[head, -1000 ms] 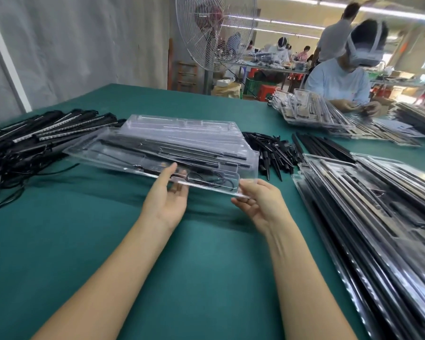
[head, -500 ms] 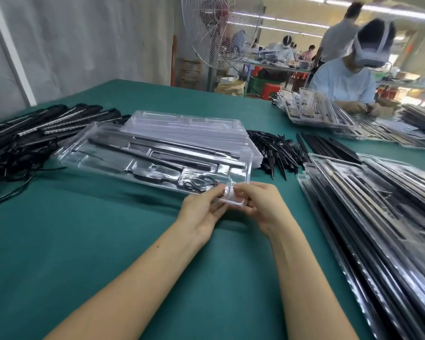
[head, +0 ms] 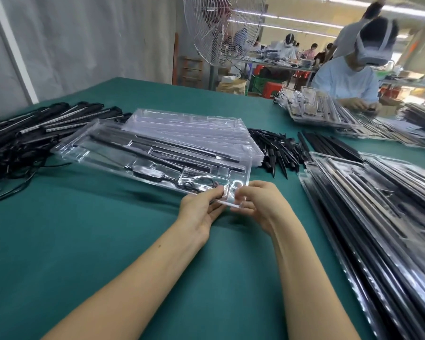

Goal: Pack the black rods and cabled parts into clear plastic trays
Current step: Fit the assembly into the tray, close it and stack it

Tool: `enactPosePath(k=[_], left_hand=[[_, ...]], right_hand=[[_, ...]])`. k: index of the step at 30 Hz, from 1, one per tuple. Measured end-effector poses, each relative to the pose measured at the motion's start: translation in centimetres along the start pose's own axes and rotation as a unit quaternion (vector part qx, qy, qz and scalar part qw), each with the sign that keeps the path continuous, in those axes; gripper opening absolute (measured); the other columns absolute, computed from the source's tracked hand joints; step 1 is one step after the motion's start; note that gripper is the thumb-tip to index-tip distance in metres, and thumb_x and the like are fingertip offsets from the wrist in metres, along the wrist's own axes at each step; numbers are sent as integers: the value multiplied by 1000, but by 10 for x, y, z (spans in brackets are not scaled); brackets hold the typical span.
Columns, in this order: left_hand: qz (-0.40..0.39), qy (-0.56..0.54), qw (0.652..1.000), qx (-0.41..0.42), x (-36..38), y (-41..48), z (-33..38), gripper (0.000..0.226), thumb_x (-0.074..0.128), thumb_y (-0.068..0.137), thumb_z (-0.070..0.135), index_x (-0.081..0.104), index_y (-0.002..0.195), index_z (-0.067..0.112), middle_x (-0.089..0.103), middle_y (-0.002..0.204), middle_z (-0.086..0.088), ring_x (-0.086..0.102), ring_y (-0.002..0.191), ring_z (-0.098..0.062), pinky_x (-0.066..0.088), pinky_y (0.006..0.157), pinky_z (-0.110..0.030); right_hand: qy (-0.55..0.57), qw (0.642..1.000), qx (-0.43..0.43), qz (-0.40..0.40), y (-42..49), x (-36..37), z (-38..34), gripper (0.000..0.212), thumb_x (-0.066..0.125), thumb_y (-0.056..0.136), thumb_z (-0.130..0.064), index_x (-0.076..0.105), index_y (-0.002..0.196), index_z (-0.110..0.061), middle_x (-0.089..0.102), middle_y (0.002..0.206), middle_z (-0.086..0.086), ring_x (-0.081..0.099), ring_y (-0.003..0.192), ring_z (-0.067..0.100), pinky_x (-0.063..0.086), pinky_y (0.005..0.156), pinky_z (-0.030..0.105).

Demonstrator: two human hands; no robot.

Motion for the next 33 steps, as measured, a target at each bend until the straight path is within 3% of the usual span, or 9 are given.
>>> enactPosePath(k=[6,11,14,17,20,24,28,31,33], left_hand=[[-16,24,999,18,4,-4,-3,5,62,81,-3,62,86,-5,66,56,-3,63,49,-9,52,51,-17],[-2,27,999,29,3,-6,-4,44,63,83,-2,49,121,-19,66,79,-14,64,56,-12,53,53,-19],[2,24,999,30,4,-6,-5,37,63,82,-3,53,116,-14,66,74,-11,63,53,-11,53,52,-19],[-6,24,999,20,4,-6,-2,12,63,83,-2,58,95,-2,65,63,-6,62,50,-10,53,51,-19],[-25,11,1000,-6,5,-7,0,7,61,86,1,58,81,4,64,75,-11,63,57,-14,55,53,-20],[-80,-20,996,-47,11,-11,1,5,61,87,7,57,91,7,69,87,-17,69,61,-18,58,60,-24],[-131,-4,989,-75,18,-15,-5,5,61,87,8,61,90,4,72,79,-14,71,65,-18,59,63,-25],[-99,-2,992,-79,18,-17,-11,5,61,86,3,61,82,0,69,65,-12,68,55,-16,59,58,-26],[-62,24,997,-51,17,-15,-11,11,62,86,2,60,92,-6,68,69,-14,66,53,-16,59,57,-27]], right_hand=[[-37,998,40,40,2,4,5,18,50,84,-2,42,70,-10,41,57,2,42,40,10,44,39,20],[-28,997,67,38,5,5,5,20,45,83,2,41,67,-10,37,49,1,36,39,11,36,46,22],[-22,997,57,53,6,7,5,21,44,81,4,38,66,-10,37,46,1,33,42,13,30,42,19],[-9,998,39,54,5,9,6,23,44,81,3,37,65,-12,38,36,-4,33,36,10,28,37,16],[13,999,24,45,4,7,8,19,48,82,-1,40,69,-12,41,41,-5,37,33,7,33,36,17],[45,999,20,22,3,0,4,11,49,84,-2,51,75,-8,53,53,2,48,38,10,41,39,19],[40,998,10,39,4,-7,2,14,51,88,-11,61,78,-9,51,58,3,46,38,11,35,36,16],[-21,997,-14,74,7,-10,3,24,52,91,-20,66,73,-12,48,58,-1,41,37,7,31,36,17],[-31,995,-33,91,8,-11,3,26,53,90,-20,66,69,-12,47,54,-4,39,33,4,31,35,17]])
Point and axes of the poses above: each hand's wrist, its own y-axis towards the middle knuckle, its own x-axis out of the palm, z = x × y, the point moved 4 cm from there along y, towards the middle knuckle
